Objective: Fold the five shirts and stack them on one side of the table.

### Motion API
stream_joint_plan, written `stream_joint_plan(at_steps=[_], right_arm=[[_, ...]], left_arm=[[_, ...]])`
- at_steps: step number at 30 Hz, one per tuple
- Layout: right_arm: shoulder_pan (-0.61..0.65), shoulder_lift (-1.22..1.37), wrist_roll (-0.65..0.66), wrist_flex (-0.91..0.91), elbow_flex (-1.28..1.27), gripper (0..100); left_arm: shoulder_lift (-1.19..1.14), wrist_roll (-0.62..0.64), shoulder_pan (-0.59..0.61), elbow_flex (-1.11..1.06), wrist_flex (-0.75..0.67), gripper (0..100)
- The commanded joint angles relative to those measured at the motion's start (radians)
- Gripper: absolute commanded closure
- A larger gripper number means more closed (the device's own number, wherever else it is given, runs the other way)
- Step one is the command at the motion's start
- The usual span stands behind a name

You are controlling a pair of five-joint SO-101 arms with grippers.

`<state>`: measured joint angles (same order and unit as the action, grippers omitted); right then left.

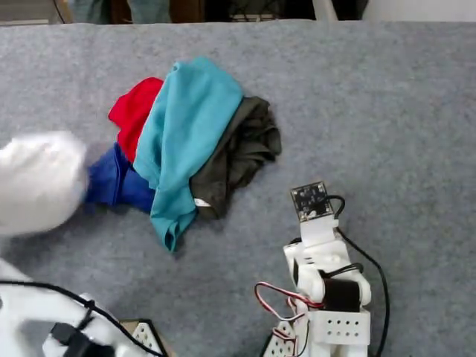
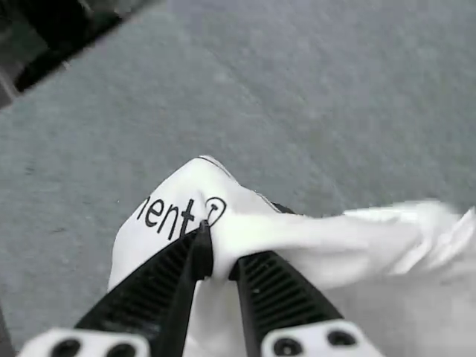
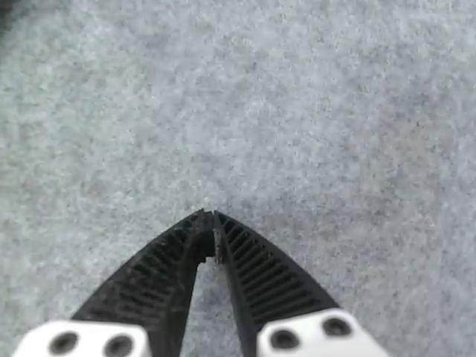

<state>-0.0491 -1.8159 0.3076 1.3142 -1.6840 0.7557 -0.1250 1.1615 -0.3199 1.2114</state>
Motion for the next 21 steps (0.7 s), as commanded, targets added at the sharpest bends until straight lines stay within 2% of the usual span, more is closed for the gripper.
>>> stream_joint_plan(at_steps=[1,4,8,10,12,16,21], right_arm=[[0.014,-0.061,0.008,-0.017,-0.001,98.4],[0.014,-0.061,0.008,-0.017,-0.001,98.4],[0.014,-0.061,0.008,-0.017,-0.001,98.4],[0.014,-0.061,0.008,-0.017,-0.001,98.4],[0.014,-0.061,0.008,-0.017,-0.001,98.4],[0.014,-0.061,0.008,-0.017,-0.001,98.4],[0.014,-0.061,0.008,-0.017,-0.001,98.4]], left_arm=[[0.083,-0.017,0.108,0.156,0.046,97],[0.124,-0.058,0.068,0.163,0.147,97],[0.144,-0.176,-0.222,-0.030,0.247,97],[0.146,-0.218,-0.366,-0.174,0.255,97],[0.137,-0.230,-0.483,-0.297,0.239,92],[0.138,-0.164,-0.584,-0.441,0.203,73],[0.141,-0.107,-0.633,-0.398,0.203,71]])
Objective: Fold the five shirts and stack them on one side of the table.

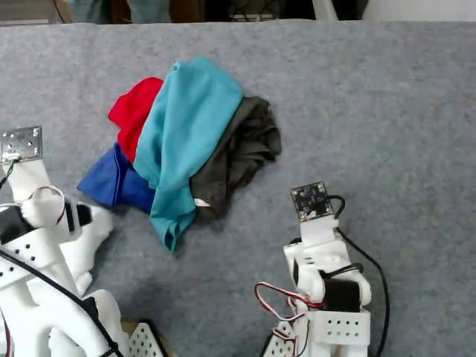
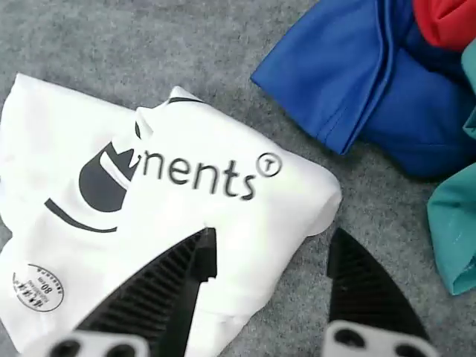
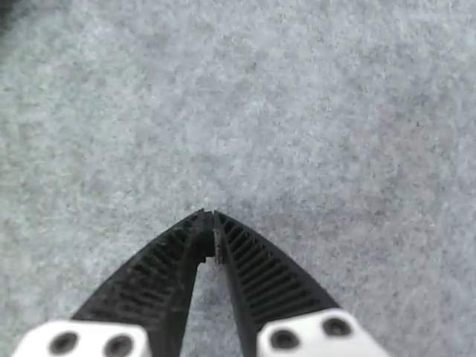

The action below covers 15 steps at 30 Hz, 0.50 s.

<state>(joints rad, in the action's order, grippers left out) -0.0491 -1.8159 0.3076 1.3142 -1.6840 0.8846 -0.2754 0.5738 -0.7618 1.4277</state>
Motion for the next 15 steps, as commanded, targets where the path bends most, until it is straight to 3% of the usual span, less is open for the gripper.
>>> stream_joint_plan(at_steps=[1,8,10,15], right_arm=[[0.014,-0.061,0.008,-0.017,-0.001,98.4],[0.014,-0.061,0.008,-0.017,-0.001,98.4],[0.014,-0.061,0.008,-0.017,-0.001,98.4],[0.014,-0.061,0.008,-0.017,-0.001,98.4]], left_arm=[[0.014,0.066,-0.070,0.073,-0.012,71],[0.000,0.278,-0.421,0.240,-0.051,71],[-0.034,0.318,-0.504,0.202,-0.149,71],[-0.275,0.387,-0.549,0.148,-0.405,71]])
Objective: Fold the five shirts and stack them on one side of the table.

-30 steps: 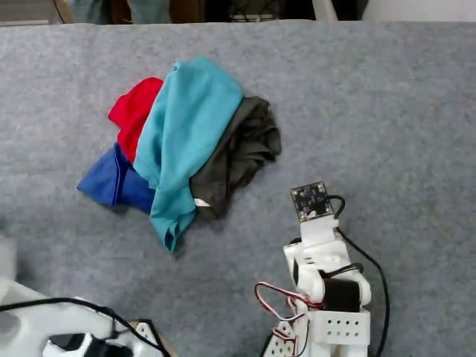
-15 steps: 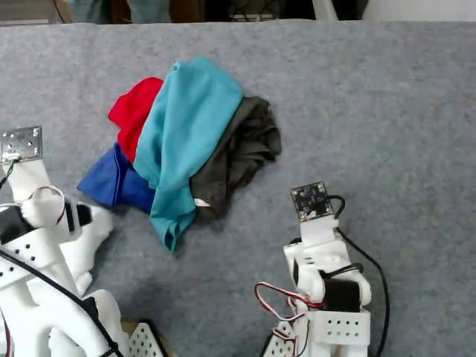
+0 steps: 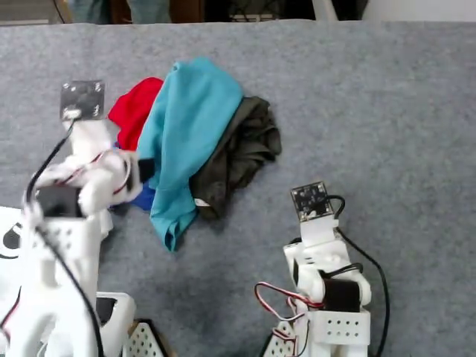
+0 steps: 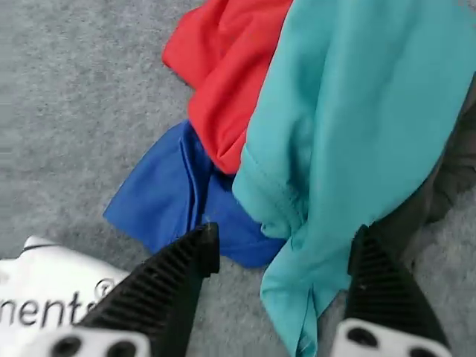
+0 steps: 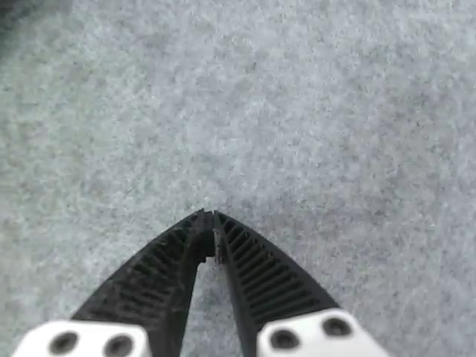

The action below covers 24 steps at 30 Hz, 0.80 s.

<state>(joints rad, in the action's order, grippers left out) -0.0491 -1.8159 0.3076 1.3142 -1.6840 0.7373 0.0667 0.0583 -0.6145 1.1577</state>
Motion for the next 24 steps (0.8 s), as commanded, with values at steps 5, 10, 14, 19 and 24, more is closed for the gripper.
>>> stream_joint_plan(at_steps=[5,10,14,19,24], right_arm=[[0.014,-0.061,0.008,-0.017,-0.001,98.4],[0.014,-0.061,0.008,-0.017,-0.001,98.4],[0.014,-0.061,0.008,-0.017,-0.001,98.4],[0.014,-0.061,0.008,-0.017,-0.001,98.4],[0.014,-0.061,0.008,-0.017,-0.001,98.4]], left_arm=[[-0.479,0.054,-0.048,0.001,-0.333,71],[-0.766,0.044,-0.105,0.025,-0.445,83],[-0.827,0.044,-0.094,0.105,-0.399,96],[-0.735,0.048,0.042,0.189,-0.313,97],[-0.548,0.046,0.314,0.300,-0.269,97]])
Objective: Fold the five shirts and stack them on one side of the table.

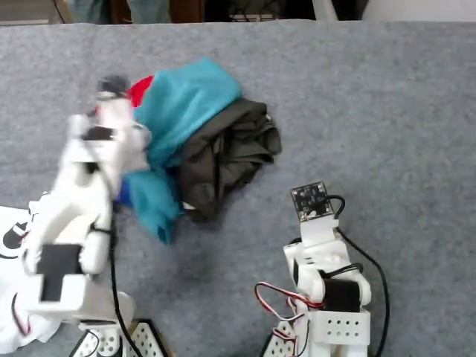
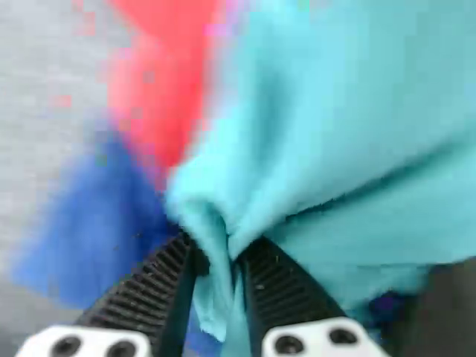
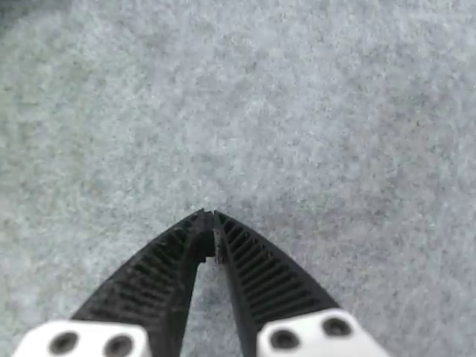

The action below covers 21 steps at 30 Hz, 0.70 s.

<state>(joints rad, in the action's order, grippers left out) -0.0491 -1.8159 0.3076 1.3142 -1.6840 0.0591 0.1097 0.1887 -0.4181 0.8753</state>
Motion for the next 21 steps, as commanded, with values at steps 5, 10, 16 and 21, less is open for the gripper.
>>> stream_joint_plan(at_steps=[5,10,16,21], right_arm=[[0.014,-0.061,0.008,-0.017,-0.001,98.4],[0.014,-0.061,0.008,-0.017,-0.001,98.4],[0.014,-0.061,0.008,-0.017,-0.001,98.4],[0.014,-0.061,0.008,-0.017,-0.001,98.4]], left_arm=[[0.196,0.002,0.456,0.257,-0.014,97],[0.120,0.002,0.630,0.361,-0.103,97],[-0.074,0.014,0.696,0.479,-0.104,84],[-0.138,0.060,0.578,0.645,0.175,77]])
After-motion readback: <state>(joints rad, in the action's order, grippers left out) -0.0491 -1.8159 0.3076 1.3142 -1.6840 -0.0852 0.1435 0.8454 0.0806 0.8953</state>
